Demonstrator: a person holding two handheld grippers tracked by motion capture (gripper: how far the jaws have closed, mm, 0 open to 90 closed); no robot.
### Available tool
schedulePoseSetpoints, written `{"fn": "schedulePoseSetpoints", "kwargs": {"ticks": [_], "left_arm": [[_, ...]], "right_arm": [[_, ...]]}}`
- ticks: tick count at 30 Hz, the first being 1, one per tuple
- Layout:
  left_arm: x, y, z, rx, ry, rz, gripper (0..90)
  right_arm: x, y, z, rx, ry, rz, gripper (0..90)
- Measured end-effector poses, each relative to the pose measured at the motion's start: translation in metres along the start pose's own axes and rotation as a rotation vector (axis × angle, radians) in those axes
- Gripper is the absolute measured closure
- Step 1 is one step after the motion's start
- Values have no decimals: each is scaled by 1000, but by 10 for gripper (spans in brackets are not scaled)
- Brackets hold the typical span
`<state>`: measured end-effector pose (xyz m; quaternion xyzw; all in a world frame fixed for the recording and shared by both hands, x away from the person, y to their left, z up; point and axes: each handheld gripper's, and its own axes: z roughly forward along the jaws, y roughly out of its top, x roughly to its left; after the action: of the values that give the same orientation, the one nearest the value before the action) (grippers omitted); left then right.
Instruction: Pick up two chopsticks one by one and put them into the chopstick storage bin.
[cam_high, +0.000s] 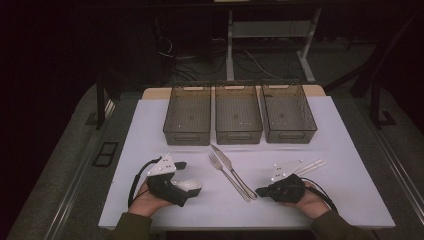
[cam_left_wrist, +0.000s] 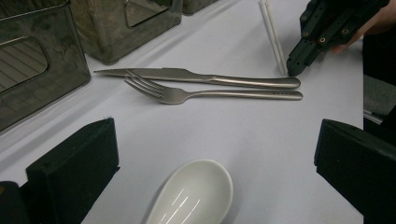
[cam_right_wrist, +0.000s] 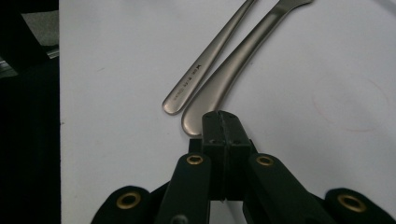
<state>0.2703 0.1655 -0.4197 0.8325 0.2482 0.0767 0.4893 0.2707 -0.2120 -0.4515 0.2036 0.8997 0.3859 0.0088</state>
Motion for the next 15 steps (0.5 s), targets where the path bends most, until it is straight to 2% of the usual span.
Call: {"fn": "schedulePoseSetpoints", "kwargs": {"ticks": [15], "left_arm": [[0,0,-1,-2,-2,-4,0]], "right_arm": [[-7,8,7,-8,-15,2,897]]}}
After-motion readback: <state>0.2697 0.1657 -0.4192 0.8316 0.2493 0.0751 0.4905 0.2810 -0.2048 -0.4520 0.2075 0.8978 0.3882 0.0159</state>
